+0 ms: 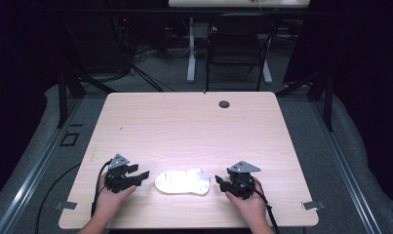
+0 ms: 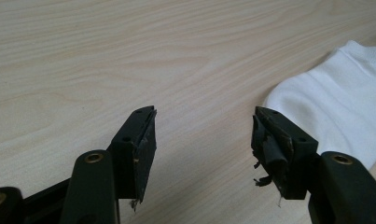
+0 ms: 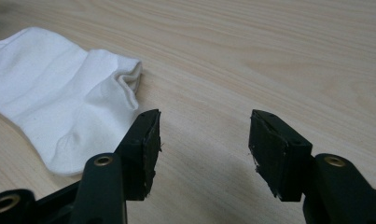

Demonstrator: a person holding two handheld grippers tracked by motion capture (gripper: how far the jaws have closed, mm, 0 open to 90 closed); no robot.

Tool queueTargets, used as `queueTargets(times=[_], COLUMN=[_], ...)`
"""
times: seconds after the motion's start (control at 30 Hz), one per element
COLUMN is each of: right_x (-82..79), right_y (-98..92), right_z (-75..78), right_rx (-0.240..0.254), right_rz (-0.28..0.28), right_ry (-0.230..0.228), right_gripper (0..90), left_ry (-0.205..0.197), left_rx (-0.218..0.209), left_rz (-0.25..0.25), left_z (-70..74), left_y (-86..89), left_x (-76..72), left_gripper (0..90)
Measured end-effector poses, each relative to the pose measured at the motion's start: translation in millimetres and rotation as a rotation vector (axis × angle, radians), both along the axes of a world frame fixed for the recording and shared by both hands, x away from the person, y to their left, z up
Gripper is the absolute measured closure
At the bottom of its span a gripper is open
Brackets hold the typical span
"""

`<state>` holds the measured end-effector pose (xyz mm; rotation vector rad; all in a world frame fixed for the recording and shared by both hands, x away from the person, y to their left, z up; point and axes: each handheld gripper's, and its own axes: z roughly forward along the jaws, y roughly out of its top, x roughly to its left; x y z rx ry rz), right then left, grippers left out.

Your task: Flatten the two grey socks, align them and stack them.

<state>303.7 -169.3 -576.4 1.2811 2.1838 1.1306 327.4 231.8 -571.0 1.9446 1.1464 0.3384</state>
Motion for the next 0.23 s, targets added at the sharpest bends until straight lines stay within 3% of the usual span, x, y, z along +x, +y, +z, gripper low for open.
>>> queueTargets(times=[0.23], right_x=[-0.7], right_y=[-1.0], right_z=[0.6], right_rx=[0.005], right_rz=[-0.002], right_ry=[-0.002], right_gripper=[43.4], left_ry=[-0.003], left_rx=[0.001], left_rz=[-0.001], left_z=[-0.5], left_y=[-1.8], left_x=[0.0], left_gripper=[40.4])
